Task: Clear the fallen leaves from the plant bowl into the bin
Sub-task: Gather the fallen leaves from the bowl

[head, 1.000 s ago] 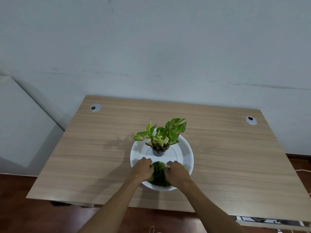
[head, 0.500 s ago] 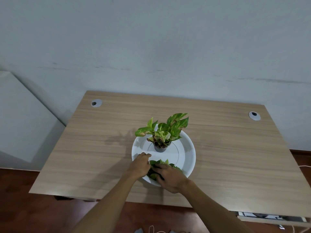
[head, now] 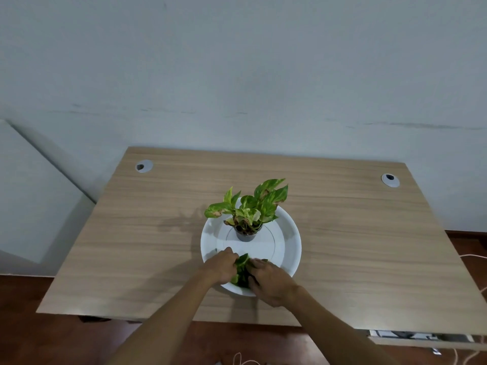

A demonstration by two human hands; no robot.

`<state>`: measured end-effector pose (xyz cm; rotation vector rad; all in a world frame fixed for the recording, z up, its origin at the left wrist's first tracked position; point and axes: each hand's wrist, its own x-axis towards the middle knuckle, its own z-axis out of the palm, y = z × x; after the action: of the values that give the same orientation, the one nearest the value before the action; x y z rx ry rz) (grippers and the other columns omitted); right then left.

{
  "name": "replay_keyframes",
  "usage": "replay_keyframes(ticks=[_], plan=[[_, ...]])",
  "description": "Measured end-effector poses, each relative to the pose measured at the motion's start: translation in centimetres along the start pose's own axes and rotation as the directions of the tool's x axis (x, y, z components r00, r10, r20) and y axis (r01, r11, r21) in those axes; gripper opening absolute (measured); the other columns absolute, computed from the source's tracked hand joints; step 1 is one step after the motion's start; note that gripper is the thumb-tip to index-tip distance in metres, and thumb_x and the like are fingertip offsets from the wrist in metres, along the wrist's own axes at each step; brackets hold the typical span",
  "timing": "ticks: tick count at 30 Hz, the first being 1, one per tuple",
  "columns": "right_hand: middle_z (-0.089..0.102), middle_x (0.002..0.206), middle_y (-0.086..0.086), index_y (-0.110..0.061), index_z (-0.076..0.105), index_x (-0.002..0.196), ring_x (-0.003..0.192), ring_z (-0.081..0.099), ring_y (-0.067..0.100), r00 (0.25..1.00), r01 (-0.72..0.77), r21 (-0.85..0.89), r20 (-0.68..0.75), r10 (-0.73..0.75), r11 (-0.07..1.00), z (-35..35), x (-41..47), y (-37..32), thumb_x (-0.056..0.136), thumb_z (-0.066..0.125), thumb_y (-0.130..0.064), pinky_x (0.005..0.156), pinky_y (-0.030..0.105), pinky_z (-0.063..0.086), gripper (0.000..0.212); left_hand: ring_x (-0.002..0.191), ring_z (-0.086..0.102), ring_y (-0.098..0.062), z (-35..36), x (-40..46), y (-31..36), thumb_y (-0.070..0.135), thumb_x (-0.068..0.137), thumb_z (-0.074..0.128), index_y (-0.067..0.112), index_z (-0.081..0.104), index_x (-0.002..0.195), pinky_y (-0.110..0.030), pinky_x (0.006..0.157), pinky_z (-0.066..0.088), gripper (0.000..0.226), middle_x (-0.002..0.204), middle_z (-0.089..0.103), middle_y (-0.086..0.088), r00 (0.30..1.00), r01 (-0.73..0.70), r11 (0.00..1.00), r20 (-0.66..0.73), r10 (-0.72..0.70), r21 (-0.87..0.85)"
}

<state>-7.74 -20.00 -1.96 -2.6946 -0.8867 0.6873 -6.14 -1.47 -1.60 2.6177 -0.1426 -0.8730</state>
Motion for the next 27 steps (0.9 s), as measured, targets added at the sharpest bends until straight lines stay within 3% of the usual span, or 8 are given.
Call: replay_keyframes(ticks=[5, 7, 10, 13, 16, 19, 22, 27], plan=[[0.038, 0.156, 0.007, -0.021, 0.036, 0.149, 0.145, 0.033, 0.025, 0.987, -0.112, 0.116, -0.107, 0.124, 0.987, -1.3, -0.9, 1.5, 0.1, 0.035, -0.035, 0.118, 0.039, 0.03, 0.051, 0.128, 0.044, -0.032, -1.0, -0.5, -0.2, 0.023, 0.098, 0.038, 0.009, 0.044, 0.14, -0.047, 0.098, 0.045, 0.045, 0.138, 0.045, -0.015, 0.995, 0.005, 0.997, -0.102, 0.003, 0.077], [0.035, 0.157, 0.01, -0.02, 0.033, 0.151, 0.145, 0.031, 0.026, 0.969, -0.217, 0.203, -0.071, 0.236, 0.955, -2.2, -1.0, 2.2, 0.099, 0.039, -0.037, 0.117, 0.04, 0.03, 0.055, 0.123, 0.047, -0.034, -1.2, -0.5, -0.3, 0.031, 0.101, 0.035, 0.005, 0.044, 0.137, -0.046, 0.096, 0.046, 0.045, 0.139, 0.043, -0.016, 0.997, 0.061, 0.996, -0.057, -0.058, 0.06], [0.026, 0.159, 0.016, -0.018, 0.026, 0.153, 0.147, 0.025, 0.032, 0.969, -0.248, 0.106, 0.047, 0.244, 0.963, -2.0, -1.0, 2.1, 0.099, 0.04, -0.042, 0.12, 0.044, 0.024, 0.061, 0.112, 0.055, -0.036, -1.3, -0.2, 0.7, 0.037, 0.102, 0.032, 0.001, 0.051, 0.126, -0.041, 0.089, 0.044, 0.048, 0.139, 0.043, -0.019, 0.988, 0.135, 0.99, 0.065, -0.138, 0.038], [0.027, 0.157, 0.016, -0.018, 0.033, 0.148, 0.143, 0.026, 0.037, 0.959, -0.281, 0.112, 0.065, 0.275, 0.953, -1.3, -1.1, 0.8, 0.1, 0.038, -0.045, 0.119, 0.047, 0.026, 0.056, 0.109, 0.057, -0.034, -1.2, 0.0, 2.3, 0.032, 0.101, 0.034, -0.003, 0.054, 0.121, -0.038, 0.083, 0.042, 0.045, 0.123, 0.054, -0.021, 0.978, 0.158, 0.987, 0.138, -0.156, -0.007], [0.035, 0.147, 0.016, -0.012, 0.041, 0.141, 0.13, 0.036, 0.039, 0.948, -0.316, 0.128, 0.085, 0.307, 0.94, -1.2, -1.2, -0.4, 0.1, 0.038, -0.044, 0.112, 0.044, 0.032, 0.052, 0.095, 0.048, -0.027, -1.3, -0.2, 3.3, 0.021, 0.1, 0.034, -0.004, 0.051, 0.123, -0.034, 0.076, 0.035, 0.037, 0.121, 0.051, -0.021, 0.961, 0.185, 0.982, 0.214, -0.173, -0.039], [0.037, 0.137, 0.017, -0.01, 0.043, 0.135, 0.122, 0.038, 0.039, 0.934, -0.349, 0.14, 0.13, 0.332, 0.927, -1.3, -1.0, -1.3, 0.097, 0.044, -0.045, 0.107, 0.043, 0.034, 0.051, 0.08, 0.043, -0.023, -1.4, -0.7, 3.5, 0.01, 0.097, 0.035, 0.003, 0.05, 0.093, -0.03, 0.066, 0.033, 0.017, 0.086, 0.045, -0.008, 0.958, 0.195, 0.98, 0.222, -0.182, -0.04], [0.037, 0.131, 0.017, -0.01, 0.045, 0.129, 0.117, 0.038, 0.039, 0.93, -0.359, 0.159, 0.15, 0.337, 0.92, -1.2, -0.5, -2.1, 0.092, 0.052, -0.043, 0.103, 0.042, 0.034, 0.05, 0.061, 0.036, -0.015, -1.7, -1.2, 3.6, 0.01, 0.096, 0.035, 0.008, 0.041, 0.077, -0.027, 0.052, 0.026, 0.02, 0.071, 0.038, -0.003, 0.959, 0.217, 0.972, 0.205, -0.195, -0.092], [0.041, 0.129, 0.016, -0.013, 0.044, 0.131, 0.116, 0.039, 0.039, 0.928, -0.371, 0.226, 0.12, 0.352, 0.901, -0.6, -0.2, -2.9, 0.087, 0.057, -0.036, 0.1, 0.041, 0.036, 0.052, 0.058, 0.035, -0.015, -1.6, -1.3, 3.1, 0.005, 0.096, 0.038, 0.013, 0.038, 0.065, -0.025, 0.053, 0.027, 0.032, 0.066, 0.04, -0.005, 0.965, 0.175, 0.967, 0.228, -0.131, -0.185]])
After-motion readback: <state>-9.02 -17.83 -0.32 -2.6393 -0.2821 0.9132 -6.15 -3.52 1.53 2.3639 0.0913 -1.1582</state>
